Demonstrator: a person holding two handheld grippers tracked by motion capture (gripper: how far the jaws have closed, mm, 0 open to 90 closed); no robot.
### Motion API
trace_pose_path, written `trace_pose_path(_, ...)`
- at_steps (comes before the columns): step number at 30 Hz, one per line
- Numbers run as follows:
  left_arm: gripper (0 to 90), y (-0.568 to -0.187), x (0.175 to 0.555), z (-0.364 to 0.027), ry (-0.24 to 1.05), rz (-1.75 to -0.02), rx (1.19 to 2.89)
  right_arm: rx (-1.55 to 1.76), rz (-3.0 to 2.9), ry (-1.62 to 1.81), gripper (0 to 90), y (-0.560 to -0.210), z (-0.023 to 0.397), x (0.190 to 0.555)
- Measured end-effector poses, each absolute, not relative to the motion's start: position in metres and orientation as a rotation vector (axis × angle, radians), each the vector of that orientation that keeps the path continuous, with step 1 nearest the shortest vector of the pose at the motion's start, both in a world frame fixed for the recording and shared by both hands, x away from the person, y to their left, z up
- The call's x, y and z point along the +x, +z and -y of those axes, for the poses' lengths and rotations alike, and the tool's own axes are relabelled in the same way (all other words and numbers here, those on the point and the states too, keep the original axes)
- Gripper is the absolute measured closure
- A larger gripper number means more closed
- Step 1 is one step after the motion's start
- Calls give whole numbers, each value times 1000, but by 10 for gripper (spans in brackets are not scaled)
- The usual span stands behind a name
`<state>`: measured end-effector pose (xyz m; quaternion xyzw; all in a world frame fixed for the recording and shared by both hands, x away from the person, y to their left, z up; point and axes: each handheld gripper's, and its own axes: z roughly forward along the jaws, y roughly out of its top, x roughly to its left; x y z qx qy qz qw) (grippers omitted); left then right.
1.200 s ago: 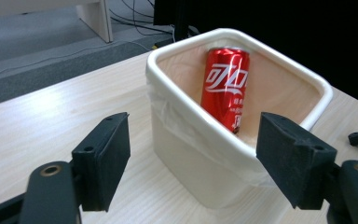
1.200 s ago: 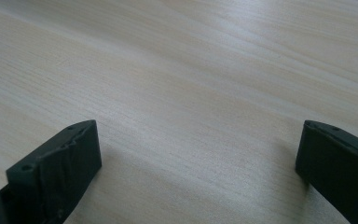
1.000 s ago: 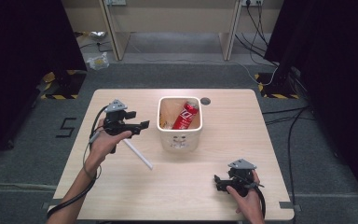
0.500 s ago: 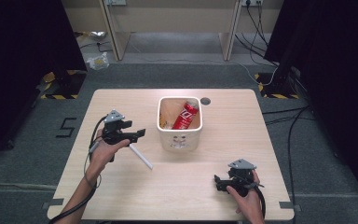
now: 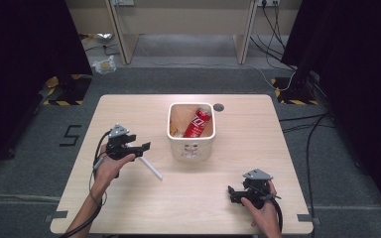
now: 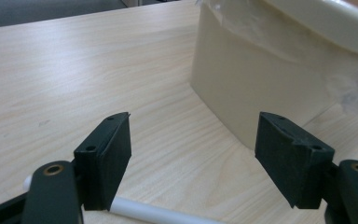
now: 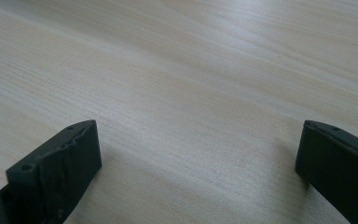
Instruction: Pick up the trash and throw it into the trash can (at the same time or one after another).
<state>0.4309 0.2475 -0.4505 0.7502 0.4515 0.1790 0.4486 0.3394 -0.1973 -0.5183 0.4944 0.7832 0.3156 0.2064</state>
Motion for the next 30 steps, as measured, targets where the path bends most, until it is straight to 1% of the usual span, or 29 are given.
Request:
trace_pose_path(8, 268, -470, 432, -249, 453, -1155, 1903, 1378, -2182, 879, 3, -518, 197, 339)
trace_pose_path(17, 264, -495, 435, -253, 440, -1223, 1913, 1377, -2182, 879, 3, -518, 197, 339)
trace_pose_path(25, 284, -505, 436, -250, 448, -1244, 1934, 1377, -2182, 879, 4, -518, 197, 339)
trace_pose_path(30, 298, -508, 436, -250, 474, -1250, 1946, 1377, -2182, 879, 4, -518, 197, 339)
